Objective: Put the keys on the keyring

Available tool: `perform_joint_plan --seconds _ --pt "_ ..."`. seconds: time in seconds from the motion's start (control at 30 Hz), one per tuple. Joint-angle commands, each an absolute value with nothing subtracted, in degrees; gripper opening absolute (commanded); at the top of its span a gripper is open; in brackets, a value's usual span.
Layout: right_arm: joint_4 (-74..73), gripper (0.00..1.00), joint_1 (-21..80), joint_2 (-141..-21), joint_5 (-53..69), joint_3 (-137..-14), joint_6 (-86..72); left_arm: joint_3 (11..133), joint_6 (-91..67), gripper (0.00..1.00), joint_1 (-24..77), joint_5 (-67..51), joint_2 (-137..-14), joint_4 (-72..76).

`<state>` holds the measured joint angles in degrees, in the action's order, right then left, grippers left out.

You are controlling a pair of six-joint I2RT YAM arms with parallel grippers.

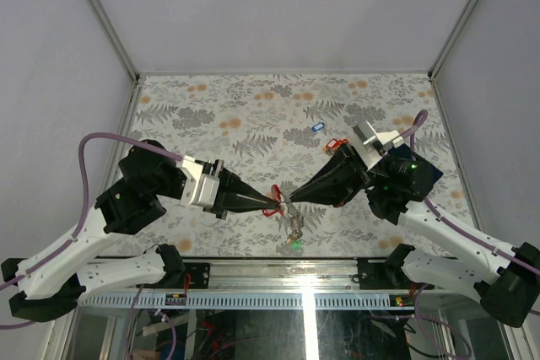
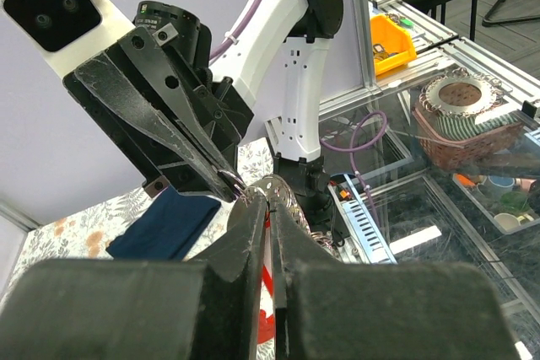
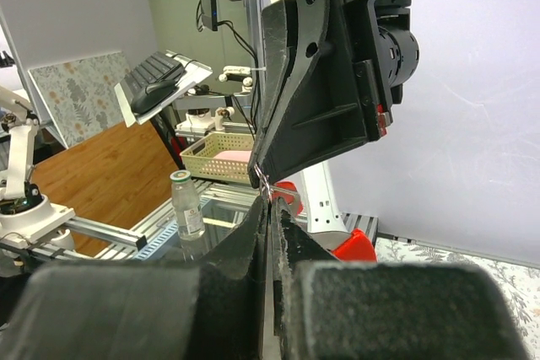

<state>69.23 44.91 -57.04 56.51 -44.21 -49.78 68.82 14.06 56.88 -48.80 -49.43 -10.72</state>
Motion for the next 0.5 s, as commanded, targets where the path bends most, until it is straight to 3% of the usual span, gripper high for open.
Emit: perform_joint_plan --seconds 0.0,0.47 --pt "70.84 0.0 43.5 -55.01 51.92 -44.26 -48.35 70.96 14.15 0.0 56.95 -50.93 -48.46 -10.37" --pt "70.15 0.0 43.33 -52.05 44.26 -42.57 -48.64 70.48 14.29 0.0 56.96 -49.8 -48.88 -10.44"
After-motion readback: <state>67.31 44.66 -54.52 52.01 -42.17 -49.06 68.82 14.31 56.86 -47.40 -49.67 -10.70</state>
